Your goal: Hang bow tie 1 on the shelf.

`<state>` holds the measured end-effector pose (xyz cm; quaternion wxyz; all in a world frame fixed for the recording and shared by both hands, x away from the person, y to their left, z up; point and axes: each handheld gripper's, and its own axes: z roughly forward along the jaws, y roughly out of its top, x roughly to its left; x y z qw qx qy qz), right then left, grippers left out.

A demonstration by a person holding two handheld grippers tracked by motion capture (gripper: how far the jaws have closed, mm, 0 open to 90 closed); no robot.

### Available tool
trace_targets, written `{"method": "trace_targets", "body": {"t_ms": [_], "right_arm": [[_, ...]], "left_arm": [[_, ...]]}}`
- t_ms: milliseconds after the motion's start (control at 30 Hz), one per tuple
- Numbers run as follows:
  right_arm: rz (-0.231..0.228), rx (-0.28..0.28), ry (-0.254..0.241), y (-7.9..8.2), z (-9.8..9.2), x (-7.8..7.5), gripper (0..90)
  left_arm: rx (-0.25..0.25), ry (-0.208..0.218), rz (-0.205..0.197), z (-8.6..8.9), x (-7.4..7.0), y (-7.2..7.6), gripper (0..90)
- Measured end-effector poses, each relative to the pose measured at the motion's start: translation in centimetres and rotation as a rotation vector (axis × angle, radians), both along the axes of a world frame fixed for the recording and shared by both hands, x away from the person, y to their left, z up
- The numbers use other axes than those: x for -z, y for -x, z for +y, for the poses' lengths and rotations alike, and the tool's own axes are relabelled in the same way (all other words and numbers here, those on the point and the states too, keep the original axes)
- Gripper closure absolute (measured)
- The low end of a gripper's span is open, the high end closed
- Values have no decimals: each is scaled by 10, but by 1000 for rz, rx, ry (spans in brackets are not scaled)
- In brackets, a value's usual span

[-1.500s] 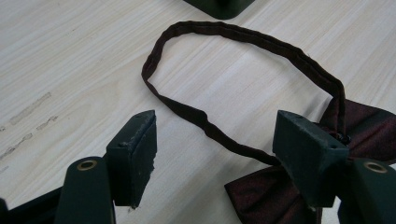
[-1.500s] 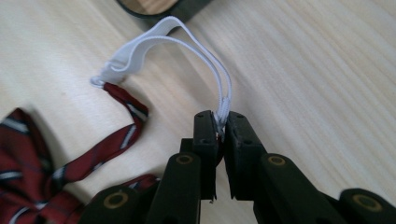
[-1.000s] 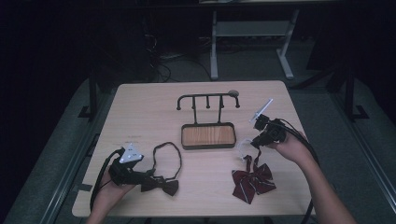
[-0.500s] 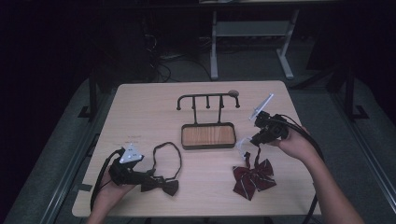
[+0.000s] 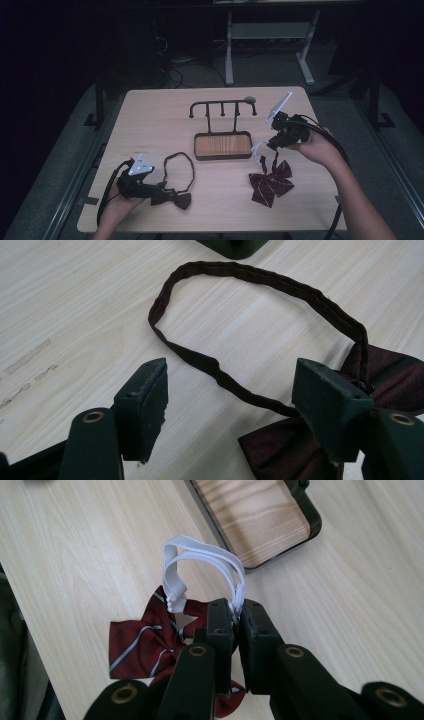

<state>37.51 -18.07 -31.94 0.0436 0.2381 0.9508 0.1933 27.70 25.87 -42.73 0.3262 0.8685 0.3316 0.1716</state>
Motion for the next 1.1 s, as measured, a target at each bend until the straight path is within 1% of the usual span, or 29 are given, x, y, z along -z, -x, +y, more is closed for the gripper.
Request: {"method": "trace_targets", "body": {"t_ms": [67,300,333,400,467,500,633,667,700,733,867,1100], "right_arm": [[-3,-11,-2,-1,2,-4,837],[-2,-14,1,-2,5,-12,838],[-12,-16,-1,-2,5,-15,838],[-15,-18,-2,-1,6,-18,838],[-16,-21,-9,-1,7,-22,838],[-23,-26,-7,-2,7,-23,838],[-25,-25,-5,-2,9,-27,839],[-32,-24,-5,-4,10,-30,839],[-38,-27,-4,-5,11,-31,839],[-38,-28,-10,-5,12,-32,838],[-44,-33,1,-6,16,-34,839],[-50,-40,-1,-5,20,-37,839]], "left_arm": [[0,-1,0,0,0,0,311],[1,-4,-1,1,1,-1,312],[0,-2,0,1,0,-1,312],[1,-5,0,2,1,-1,312],[-3,4,0,2,1,-1,312],[-4,4,0,2,1,-1,311],[-5,7,6,3,2,-2,311],[-5,0,8,4,3,-1,311],[-7,3,7,5,3,-1,312],[-10,4,7,5,2,-1,312],[-10,5,-1,5,0,1,313],[-7,1,-2,4,0,0,313]]}}
